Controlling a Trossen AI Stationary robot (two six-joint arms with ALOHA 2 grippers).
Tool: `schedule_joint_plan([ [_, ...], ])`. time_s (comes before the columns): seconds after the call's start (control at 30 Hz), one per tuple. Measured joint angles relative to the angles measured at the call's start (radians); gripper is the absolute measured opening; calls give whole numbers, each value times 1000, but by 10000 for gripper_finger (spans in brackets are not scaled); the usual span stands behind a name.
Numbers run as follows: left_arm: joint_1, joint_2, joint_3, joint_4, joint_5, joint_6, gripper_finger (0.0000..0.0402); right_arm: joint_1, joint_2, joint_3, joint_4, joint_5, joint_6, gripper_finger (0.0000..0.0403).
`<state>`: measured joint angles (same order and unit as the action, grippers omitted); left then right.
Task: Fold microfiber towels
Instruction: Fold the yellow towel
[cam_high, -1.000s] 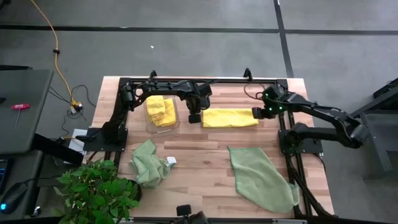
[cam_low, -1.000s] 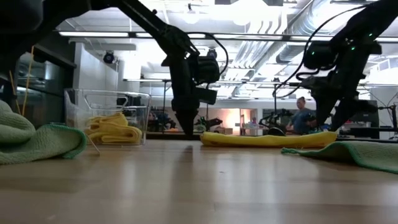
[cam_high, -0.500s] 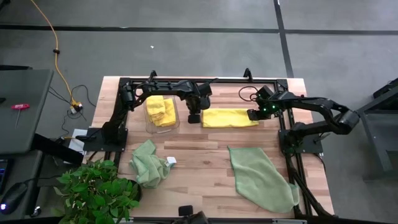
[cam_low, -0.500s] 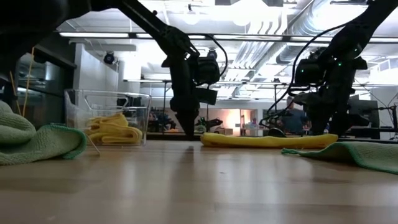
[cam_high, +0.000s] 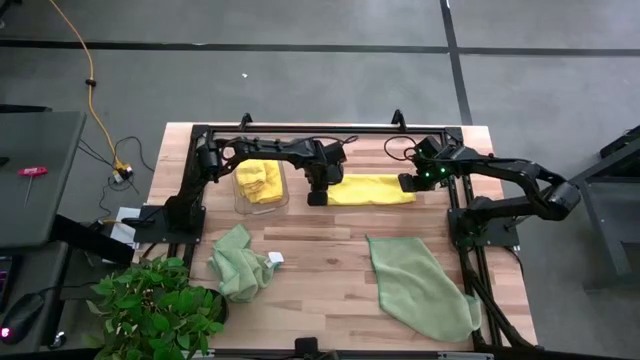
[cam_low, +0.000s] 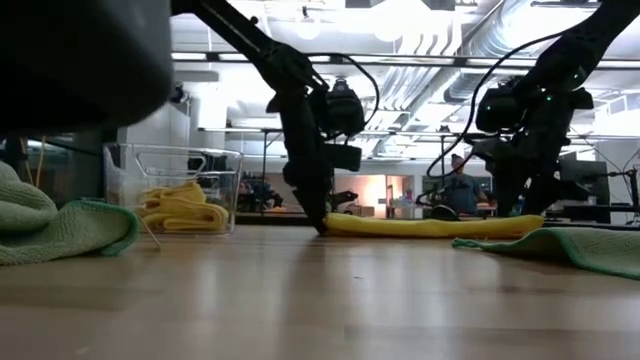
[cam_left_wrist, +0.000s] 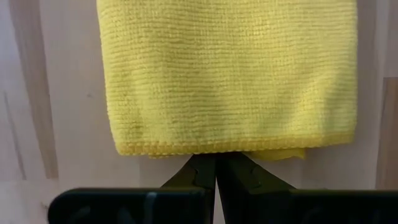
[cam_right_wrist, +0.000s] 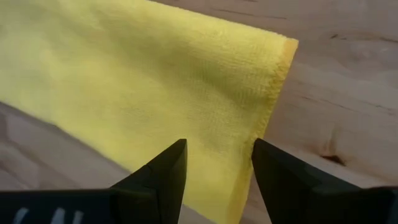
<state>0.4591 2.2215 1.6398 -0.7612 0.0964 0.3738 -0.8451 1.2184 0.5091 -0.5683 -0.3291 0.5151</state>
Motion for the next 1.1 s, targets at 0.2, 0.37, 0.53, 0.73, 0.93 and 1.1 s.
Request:
schedule_joint_plan([
  [0.2,-1,0,0,1,0,-9,0,-43,-3,0,-38,-17,-24,171],
  [0.37,-1,1,-1,6,-2,-30,0,-71,-3,0,-36,-14,-37,171],
  [0.53,-1,2,-2,8,-2,-30,0,-78,17,0,2,-9,-23,171],
  [0.73,-1,3,-2,9,-2,-33,0,-73,122,4,29,-36,-18,171],
  [0.93,-1,4,-2,13,-3,-49,0,-57,151,3,95,-76,29,171],
  [1.1,-2,4,-2,15,-3,-53,0,-57,154,-1,130,-111,39,171],
])
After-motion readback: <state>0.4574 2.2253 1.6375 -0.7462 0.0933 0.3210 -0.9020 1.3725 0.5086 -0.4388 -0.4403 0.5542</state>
